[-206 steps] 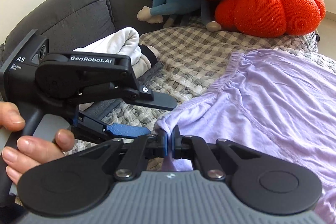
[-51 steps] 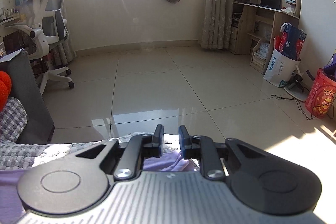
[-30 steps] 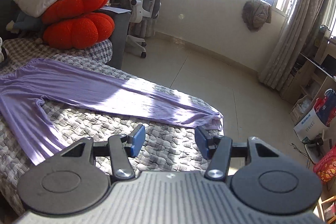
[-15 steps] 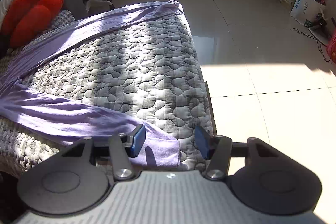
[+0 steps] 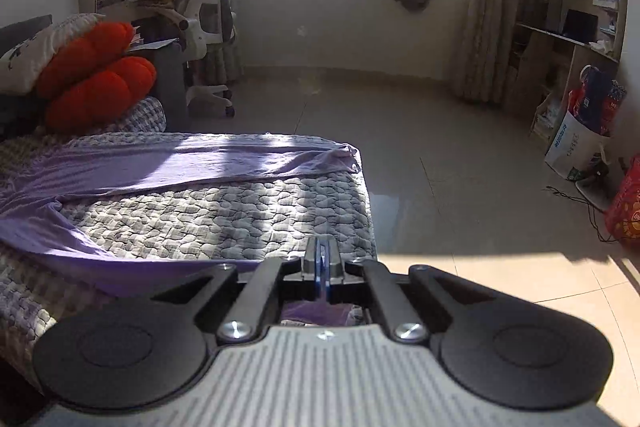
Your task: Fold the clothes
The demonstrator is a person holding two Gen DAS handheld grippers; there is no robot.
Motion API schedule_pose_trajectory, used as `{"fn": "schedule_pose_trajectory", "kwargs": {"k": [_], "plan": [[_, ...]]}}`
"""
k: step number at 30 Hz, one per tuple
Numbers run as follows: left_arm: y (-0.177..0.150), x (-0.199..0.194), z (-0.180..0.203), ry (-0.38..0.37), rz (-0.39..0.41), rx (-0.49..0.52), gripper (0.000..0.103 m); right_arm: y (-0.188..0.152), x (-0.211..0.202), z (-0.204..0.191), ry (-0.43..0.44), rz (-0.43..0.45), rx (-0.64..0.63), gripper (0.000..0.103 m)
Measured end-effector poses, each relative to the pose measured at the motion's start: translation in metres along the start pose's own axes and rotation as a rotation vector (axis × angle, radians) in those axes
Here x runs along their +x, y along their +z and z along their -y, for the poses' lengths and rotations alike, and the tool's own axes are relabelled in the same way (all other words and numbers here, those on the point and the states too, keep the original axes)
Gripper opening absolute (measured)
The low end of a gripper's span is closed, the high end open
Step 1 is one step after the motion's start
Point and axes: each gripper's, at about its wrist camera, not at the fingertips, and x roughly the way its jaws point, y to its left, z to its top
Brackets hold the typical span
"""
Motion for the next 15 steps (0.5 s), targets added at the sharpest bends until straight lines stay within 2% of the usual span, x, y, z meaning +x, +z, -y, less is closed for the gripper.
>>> {"fn": "schedule_pose_trajectory", "kwargs": {"k": [3,7,11,12,15], "plan": [[0.001,-0.002,-0.001,0.015,0.009,-0.011,0.0,0.007,-0.013,0.004,-0.028,0.067,0.003,0.0],[0.003,-0.01,-0.001,-0.03,0.032,-0.021,0.0,0.008,-0.015,0.015,-0.06,0.081,0.02,0.0],[0.001,-0.009,0.005,-0.02,0.027,0.006,0.0,-0.004,0.013,0.005,-0.002,-0.045,-0.016,0.0],[0.001,-0.007,0.005,-0.015,0.021,0.008,0.0,-0.007,0.02,0.003,0.01,-0.084,-0.018,0.012],[0.001,-0.006,0.003,-0.006,0.021,0.004,0.0,-0.016,0.045,0.0,0.042,-0.213,0.02,0.014]]}}
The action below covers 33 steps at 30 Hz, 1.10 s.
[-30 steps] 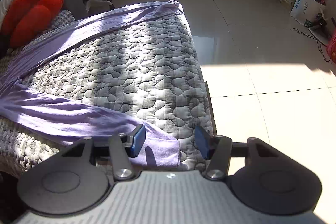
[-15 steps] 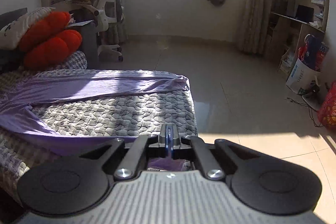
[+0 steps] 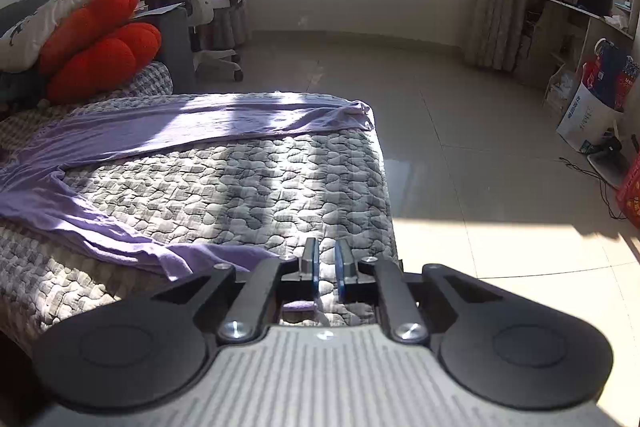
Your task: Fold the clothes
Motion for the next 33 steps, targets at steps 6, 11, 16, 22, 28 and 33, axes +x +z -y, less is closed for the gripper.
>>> {"fn": "schedule_pose_trajectory", "kwargs": {"k": [6,11,16,22,28,33], "plan": [[0.0,0.0,-0.001,0.004,0.002,-0.006,0.0,-0.004,0.025,0.02,0.067,-0.088,0.26,0.04],[0.0,-0.001,0.0,0.005,0.006,-0.004,0.0,-0.004,0.033,0.021,0.111,-0.115,0.338,0.044],[0.0,-0.005,0.001,0.001,0.025,-0.002,0.0,-0.006,0.05,0.008,0.075,-0.154,0.292,0.044],[0.001,-0.008,0.001,0.006,0.043,-0.003,0.0,-0.002,0.045,-0.004,0.006,-0.085,0.17,0.003],[0.003,-0.013,0.003,-0.001,0.068,0.006,0.0,0.015,0.0,0.007,-0.068,0.126,0.18,0.003],[0.002,-0.02,0.008,-0.015,0.093,0.018,0.0,0.018,-0.012,0.004,-0.12,0.208,0.157,0.003]]}}
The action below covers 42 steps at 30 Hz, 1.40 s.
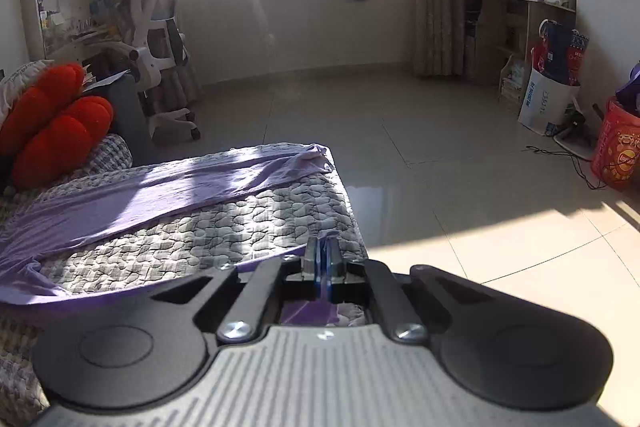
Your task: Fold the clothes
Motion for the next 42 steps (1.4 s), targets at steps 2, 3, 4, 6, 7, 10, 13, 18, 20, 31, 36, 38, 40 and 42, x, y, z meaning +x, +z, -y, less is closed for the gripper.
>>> {"fn": "schedule_pose_trajectory", "kwargs": {"k": [2,3,4,6,7,10,13,18,20,31,36,38,40,42], "plan": [[0.001,-0.004,0.0,-0.016,0.015,-0.013,0.0,0.002,-0.002,-0.003,-0.01,0.022,-0.01,0.003],[0.002,-0.005,-0.001,-0.026,0.02,-0.023,0.0,0.003,-0.003,-0.004,-0.011,0.035,-0.012,0.003],[0.002,-0.007,-0.001,-0.037,0.026,-0.033,0.0,0.005,-0.005,-0.004,-0.013,0.051,-0.008,0.003],[0.003,-0.011,-0.002,-0.053,0.039,-0.045,0.0,0.008,-0.009,-0.002,-0.014,0.077,0.004,0.003],[0.004,-0.012,-0.001,-0.059,0.046,-0.046,0.0,0.009,-0.012,-0.001,-0.018,0.09,0.011,0.003],[0.004,-0.014,0.0,-0.069,0.053,-0.049,0.0,0.012,-0.017,0.002,-0.03,0.125,0.025,0.003],[0.003,-0.016,0.002,-0.078,0.056,-0.05,0.0,0.012,-0.019,0.004,-0.043,0.145,0.019,0.003],[0.004,-0.025,0.003,-0.102,0.097,-0.059,0.0,0.017,-0.031,-0.001,-0.062,0.239,0.003,0.003],[0.006,-0.031,0.004,-0.122,0.121,-0.066,0.0,0.023,-0.04,-0.003,-0.095,0.309,-0.012,0.003],[-0.001,-0.013,0.011,-0.149,-0.033,-0.01,0.0,0.023,-0.034,-0.003,-0.145,0.281,-0.058,0.003],[-0.015,0.007,0.017,-0.101,-0.14,0.004,0.004,0.02,-0.022,0.003,-0.164,0.22,-0.039,0.003],[-0.017,0.017,0.013,-0.098,-0.169,-0.031,0.019,0.02,-0.018,0.006,-0.173,0.198,-0.031,0.003],[-0.019,0.024,0.006,-0.111,-0.187,-0.09,0.036,0.018,-0.014,0.005,-0.18,0.182,-0.034,0.003],[-0.02,0.035,-0.002,-0.131,-0.223,-0.154,0.039,0.017,-0.013,0.004,-0.181,0.172,-0.038,0.003]]}}
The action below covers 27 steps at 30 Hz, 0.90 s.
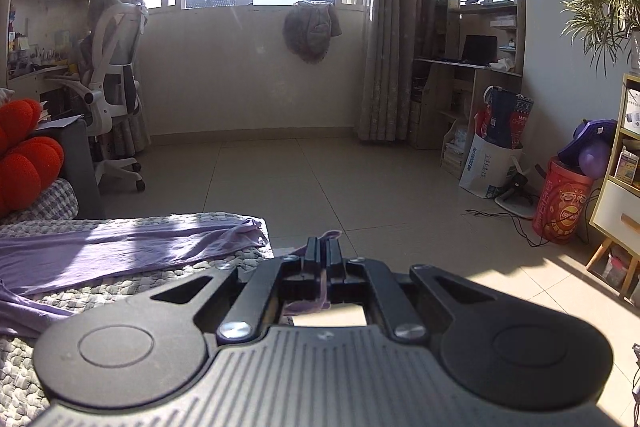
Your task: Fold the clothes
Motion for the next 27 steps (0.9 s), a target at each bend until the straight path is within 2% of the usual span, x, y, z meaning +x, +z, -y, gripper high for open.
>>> {"fn": "schedule_pose_trajectory", "kwargs": {"k": [3,6,8,13,14,16,18,23,27], "plan": [[0.0,0.005,-0.007,0.0,-0.011,-0.061,0.039,-0.001,0.001,-0.002,0.005,-0.01,-0.007,0.003],[0.0,0.007,0.0,0.012,0.026,-0.043,0.04,-0.001,-0.001,-0.004,0.018,-0.01,-0.013,0.003],[0.0,0.014,0.009,0.018,0.035,-0.008,0.04,-0.002,0.0,-0.006,0.022,-0.011,-0.023,0.003],[0.0,0.031,0.029,0.107,0.045,0.116,0.038,-0.004,0.004,-0.01,0.021,-0.025,-0.042,0.003],[0.001,0.031,0.031,0.129,0.057,0.138,0.018,-0.004,0.005,-0.009,0.019,-0.029,-0.044,0.003],[0.002,0.03,0.033,0.151,0.074,0.155,0.008,-0.004,0.007,-0.007,0.018,-0.036,-0.038,0.003],[0.003,0.022,0.032,0.152,0.097,0.155,0.007,-0.004,0.01,-0.003,0.018,-0.042,-0.02,0.003],[0.015,-0.023,0.017,0.072,0.212,0.075,0.006,-0.002,0.012,0.01,0.036,-0.047,0.052,0.003],[0.023,-0.045,0.001,0.005,0.24,0.008,0.006,0.003,0.009,0.02,0.084,-0.053,0.136,0.003]]}}
